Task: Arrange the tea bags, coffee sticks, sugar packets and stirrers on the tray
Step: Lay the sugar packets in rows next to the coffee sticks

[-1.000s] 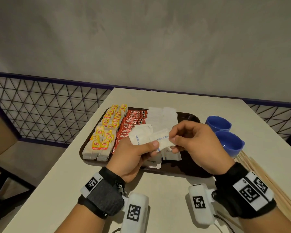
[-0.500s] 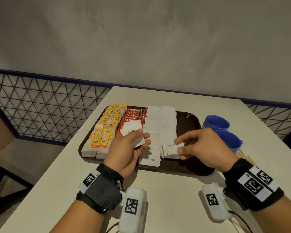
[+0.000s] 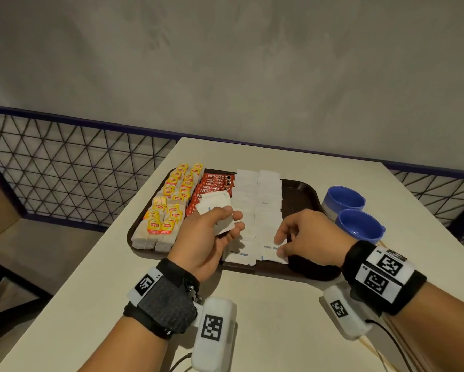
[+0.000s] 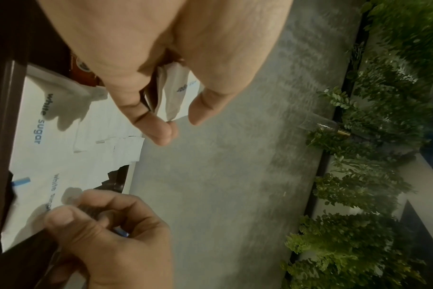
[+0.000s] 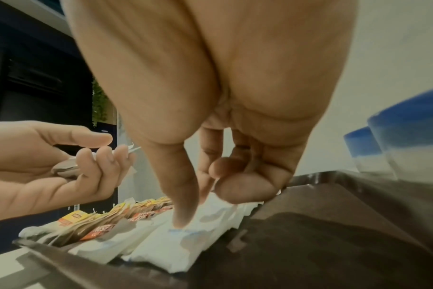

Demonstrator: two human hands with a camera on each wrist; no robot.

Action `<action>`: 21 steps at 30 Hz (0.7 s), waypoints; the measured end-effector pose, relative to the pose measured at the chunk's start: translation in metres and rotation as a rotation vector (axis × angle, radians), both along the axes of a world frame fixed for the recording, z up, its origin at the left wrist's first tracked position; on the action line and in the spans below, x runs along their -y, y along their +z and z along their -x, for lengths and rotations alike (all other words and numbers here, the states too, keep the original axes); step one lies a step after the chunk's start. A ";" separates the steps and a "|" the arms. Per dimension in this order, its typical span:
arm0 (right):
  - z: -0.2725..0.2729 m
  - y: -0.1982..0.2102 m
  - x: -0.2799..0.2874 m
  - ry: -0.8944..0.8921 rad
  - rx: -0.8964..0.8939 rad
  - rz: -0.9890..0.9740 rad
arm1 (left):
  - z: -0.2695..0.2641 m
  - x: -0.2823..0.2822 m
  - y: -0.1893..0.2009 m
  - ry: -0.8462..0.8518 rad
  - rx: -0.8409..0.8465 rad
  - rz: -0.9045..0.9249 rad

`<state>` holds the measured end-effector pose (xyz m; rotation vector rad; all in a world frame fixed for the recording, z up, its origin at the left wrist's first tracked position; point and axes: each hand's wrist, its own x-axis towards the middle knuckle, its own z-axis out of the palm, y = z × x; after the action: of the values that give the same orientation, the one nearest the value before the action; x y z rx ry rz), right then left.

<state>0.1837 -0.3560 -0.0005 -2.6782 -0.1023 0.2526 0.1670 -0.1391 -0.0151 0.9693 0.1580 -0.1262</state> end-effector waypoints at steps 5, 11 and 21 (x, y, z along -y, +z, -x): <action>-0.005 0.005 -0.005 0.109 0.009 0.059 | 0.000 0.000 0.000 -0.003 -0.010 -0.009; -0.008 0.001 -0.021 0.200 -0.057 0.260 | 0.000 -0.001 0.001 -0.003 -0.016 -0.002; -0.087 0.024 0.017 -0.186 0.067 0.064 | -0.001 -0.002 0.000 -0.011 -0.023 0.012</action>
<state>0.2712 -0.3728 0.0235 -2.7376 0.1361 0.1097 0.1679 -0.1375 -0.0152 0.9566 0.1735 -0.1481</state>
